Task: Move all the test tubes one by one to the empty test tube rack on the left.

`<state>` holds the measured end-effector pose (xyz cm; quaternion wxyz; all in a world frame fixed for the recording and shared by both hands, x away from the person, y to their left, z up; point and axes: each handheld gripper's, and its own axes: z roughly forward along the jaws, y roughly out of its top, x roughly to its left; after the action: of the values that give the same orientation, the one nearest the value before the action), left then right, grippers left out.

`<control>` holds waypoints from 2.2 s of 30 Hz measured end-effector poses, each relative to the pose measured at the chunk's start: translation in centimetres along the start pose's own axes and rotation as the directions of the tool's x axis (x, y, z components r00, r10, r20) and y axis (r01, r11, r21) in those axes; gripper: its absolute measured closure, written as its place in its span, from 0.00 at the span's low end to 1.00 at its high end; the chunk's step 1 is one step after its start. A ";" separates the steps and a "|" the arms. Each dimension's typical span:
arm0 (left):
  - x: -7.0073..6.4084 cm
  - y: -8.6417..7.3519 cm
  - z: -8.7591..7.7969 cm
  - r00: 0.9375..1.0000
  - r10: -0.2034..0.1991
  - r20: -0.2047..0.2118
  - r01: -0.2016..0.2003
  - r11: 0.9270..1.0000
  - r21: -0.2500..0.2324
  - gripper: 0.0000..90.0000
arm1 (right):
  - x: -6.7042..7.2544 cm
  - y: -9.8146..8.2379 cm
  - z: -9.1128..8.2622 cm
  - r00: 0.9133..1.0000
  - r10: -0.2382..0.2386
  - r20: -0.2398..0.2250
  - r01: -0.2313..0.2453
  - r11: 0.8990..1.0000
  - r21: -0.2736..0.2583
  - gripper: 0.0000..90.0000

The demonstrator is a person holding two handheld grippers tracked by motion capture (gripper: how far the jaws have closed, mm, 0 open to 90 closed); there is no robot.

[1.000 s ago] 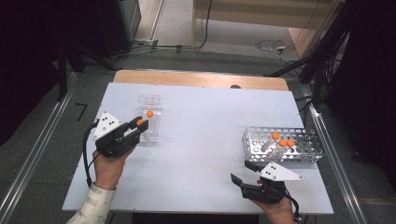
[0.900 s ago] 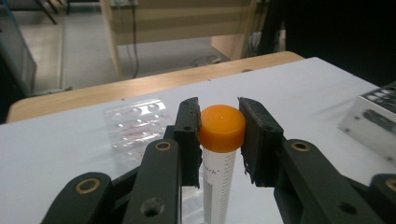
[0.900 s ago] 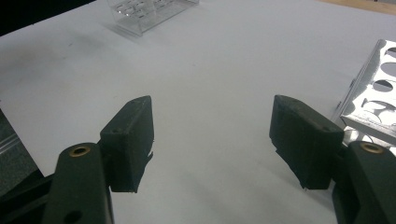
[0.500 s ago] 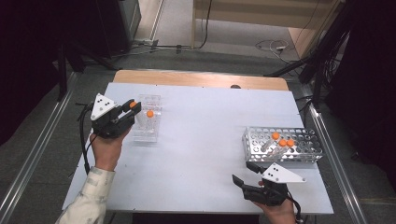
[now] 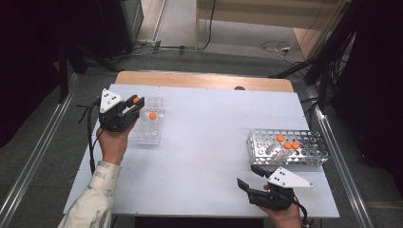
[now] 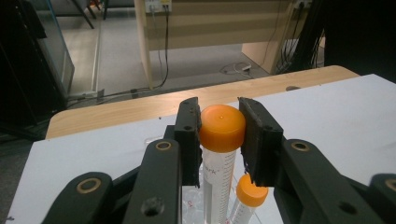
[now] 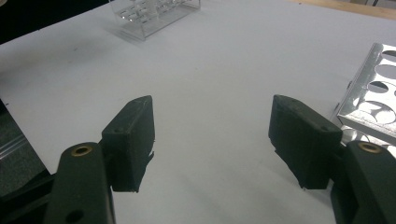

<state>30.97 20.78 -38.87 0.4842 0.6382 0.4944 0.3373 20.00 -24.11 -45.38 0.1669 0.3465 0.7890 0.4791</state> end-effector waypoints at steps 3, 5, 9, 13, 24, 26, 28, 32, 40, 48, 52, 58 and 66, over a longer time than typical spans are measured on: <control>-0.1 -0.1 0.4 1.000 0.002 0.000 -0.002 1.000 0.007 0.78 | 0.0 0.0 -0.1 1.000 0.001 0.001 -0.001 1.000 -0.001 0.34; -0.1 -0.2 0.6 1.000 0.006 0.000 -0.006 1.000 0.008 0.78 | 0.0 0.0 -0.1 1.000 0.001 0.002 -0.001 1.000 -0.002 0.34; -0.2 -0.4 1.0 1.000 0.018 -0.008 -0.018 1.000 0.022 0.78 | -0.1 -0.1 -0.2 1.000 -0.002 0.006 0.002 1.000 -0.002 0.34; -0.4 -0.6 1.1 1.000 0.030 -0.007 -0.030 0.999 0.029 0.78 | -0.1 -0.2 -0.4 1.000 0.000 0.010 0.000 1.000 -0.005 0.34; -0.6 -2.3 1.5 0.999 0.035 -0.017 -0.034 0.998 0.055 0.78 | 0.0 -0.3 -0.3 1.000 -0.006 0.009 0.006 1.000 0.000 0.34; -0.6 -2.4 1.5 0.999 0.036 -0.016 -0.035 0.998 0.057 0.78 | 0.0 -0.3 -0.2 1.000 -0.005 0.010 0.005 1.000 0.002 0.34; -0.6 -2.4 1.5 0.999 0.037 -0.016 -0.036 0.998 0.059 0.78 | 0.0 -0.3 -0.2 1.000 -0.005 0.008 0.005 1.000 0.004 0.34; -0.6 -2.4 1.5 0.999 0.034 -0.015 -0.033 0.998 0.059 0.78 | 0.1 -0.3 -0.1 1.000 -0.007 0.008 0.007 1.000 0.006 0.34; -0.7 -2.4 1.5 1.000 0.027 -0.001 -0.027 0.998 0.056 0.75 | 0.1 -0.3 -0.1 1.000 -0.007 0.007 0.007 1.000 0.006 0.34; -0.5 -2.4 1.3 1.000 0.019 -0.005 -0.019 0.998 0.056 0.71 | 0.0 -0.4 -0.1 1.000 -0.005 0.007 0.005 1.000 0.009 0.34; -0.4 -2.3 1.1 1.000 0.015 -0.003 -0.015 0.999 0.052 0.69 | 0.0 -0.4 -0.1 1.000 -0.006 0.009 0.006 1.000 0.006 0.34; -0.3 -2.2 0.4 1.000 -0.020 0.013 0.019 0.999 0.051 0.58 | -0.3 -0.5 -0.4 1.000 0.004 0.023 -0.004 1.000 0.002 0.34; -0.6 -2.8 -1.3 0.998 -0.058 0.029 0.057 0.997 0.046 0.38 | -1.8 -1.1 -2.0 0.994 0.026 0.109 -0.024 1.000 -0.015 0.35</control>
<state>28.72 20.67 -41.13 0.4866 0.6394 0.5127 0.3023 19.66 -27.03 -45.52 0.2064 0.3809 0.7710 0.4668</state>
